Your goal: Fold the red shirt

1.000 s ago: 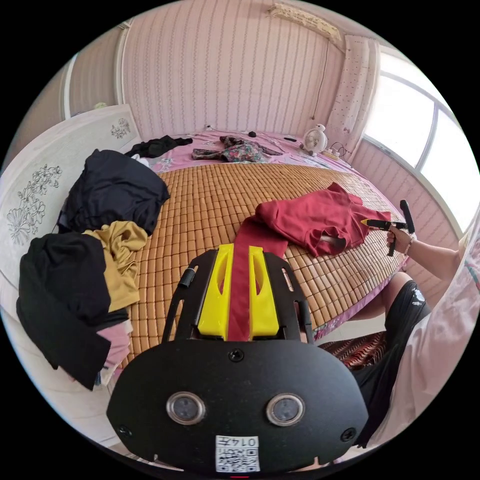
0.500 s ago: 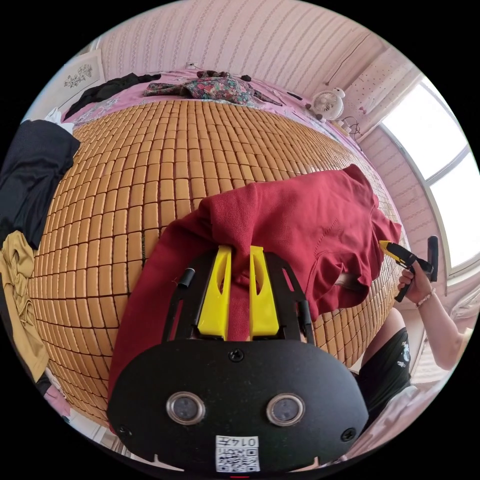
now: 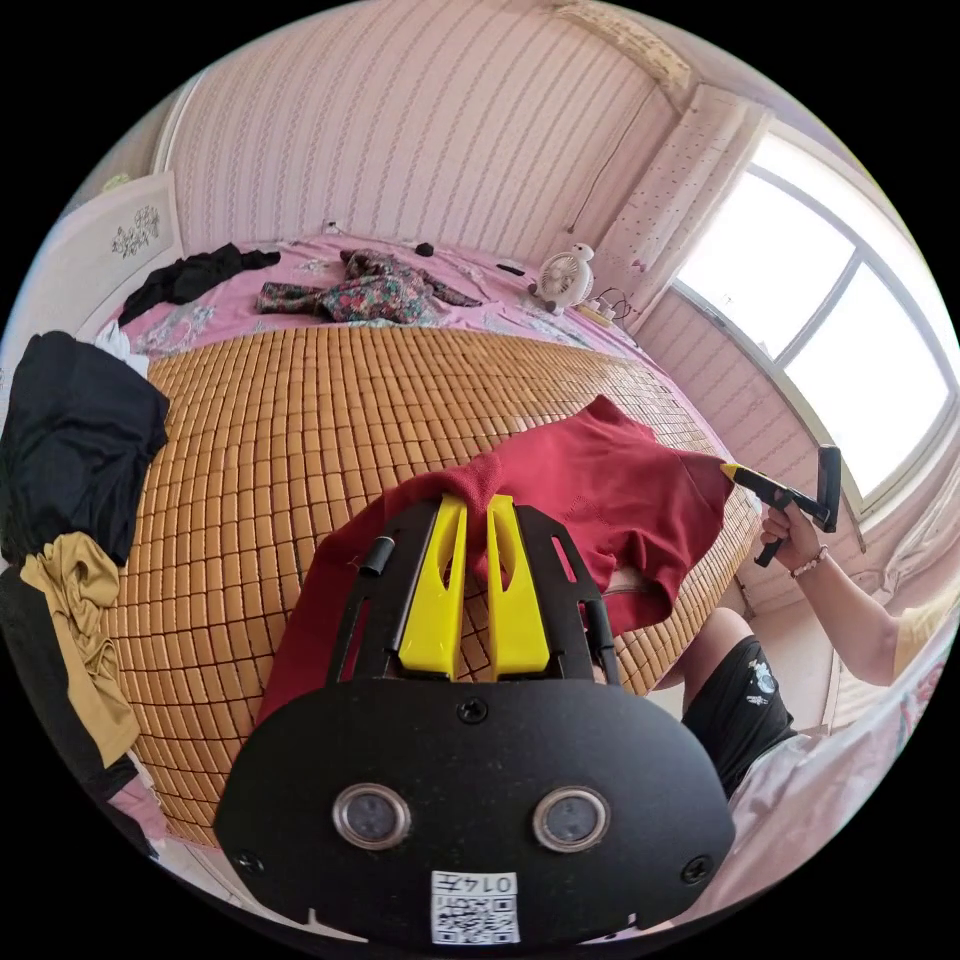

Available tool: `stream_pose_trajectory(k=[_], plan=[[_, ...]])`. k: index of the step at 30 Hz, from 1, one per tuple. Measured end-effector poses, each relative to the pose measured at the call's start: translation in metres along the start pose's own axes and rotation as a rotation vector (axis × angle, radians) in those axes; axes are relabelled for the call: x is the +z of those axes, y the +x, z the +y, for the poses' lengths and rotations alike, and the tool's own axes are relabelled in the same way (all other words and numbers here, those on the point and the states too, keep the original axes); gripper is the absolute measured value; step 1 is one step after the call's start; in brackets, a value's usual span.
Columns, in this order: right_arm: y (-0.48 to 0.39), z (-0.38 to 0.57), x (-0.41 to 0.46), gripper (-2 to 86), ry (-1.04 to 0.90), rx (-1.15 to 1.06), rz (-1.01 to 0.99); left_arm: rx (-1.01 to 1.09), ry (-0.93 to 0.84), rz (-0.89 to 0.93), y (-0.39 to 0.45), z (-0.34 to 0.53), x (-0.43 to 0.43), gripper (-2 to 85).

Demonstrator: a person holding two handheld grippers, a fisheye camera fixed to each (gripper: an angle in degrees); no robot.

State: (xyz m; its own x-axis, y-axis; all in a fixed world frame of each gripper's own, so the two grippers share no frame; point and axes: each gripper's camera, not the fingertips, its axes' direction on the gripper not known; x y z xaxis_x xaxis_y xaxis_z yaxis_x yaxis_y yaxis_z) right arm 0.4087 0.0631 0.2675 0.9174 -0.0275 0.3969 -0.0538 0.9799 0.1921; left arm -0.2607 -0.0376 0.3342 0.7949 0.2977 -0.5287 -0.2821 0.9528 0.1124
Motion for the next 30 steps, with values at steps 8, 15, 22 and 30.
stream_pose_trajectory(k=[8,15,22,30], plan=[[0.015,-0.047,-0.154,0.6,0.399,0.005,-0.083,0.232,0.234,0.116,0.079,-0.008,-0.147,1.3],[-0.069,-0.153,-0.139,0.6,0.384,-0.250,-0.233,0.504,0.438,-0.015,0.161,0.038,-0.303,1.3],[-0.137,-0.228,-0.048,0.7,0.333,-0.164,-0.739,0.697,0.347,0.162,0.241,0.069,-0.318,1.5],[-0.154,-0.289,-0.024,1.2,0.222,-0.362,-0.501,0.565,0.377,0.737,0.298,-0.025,-0.126,4.4]])
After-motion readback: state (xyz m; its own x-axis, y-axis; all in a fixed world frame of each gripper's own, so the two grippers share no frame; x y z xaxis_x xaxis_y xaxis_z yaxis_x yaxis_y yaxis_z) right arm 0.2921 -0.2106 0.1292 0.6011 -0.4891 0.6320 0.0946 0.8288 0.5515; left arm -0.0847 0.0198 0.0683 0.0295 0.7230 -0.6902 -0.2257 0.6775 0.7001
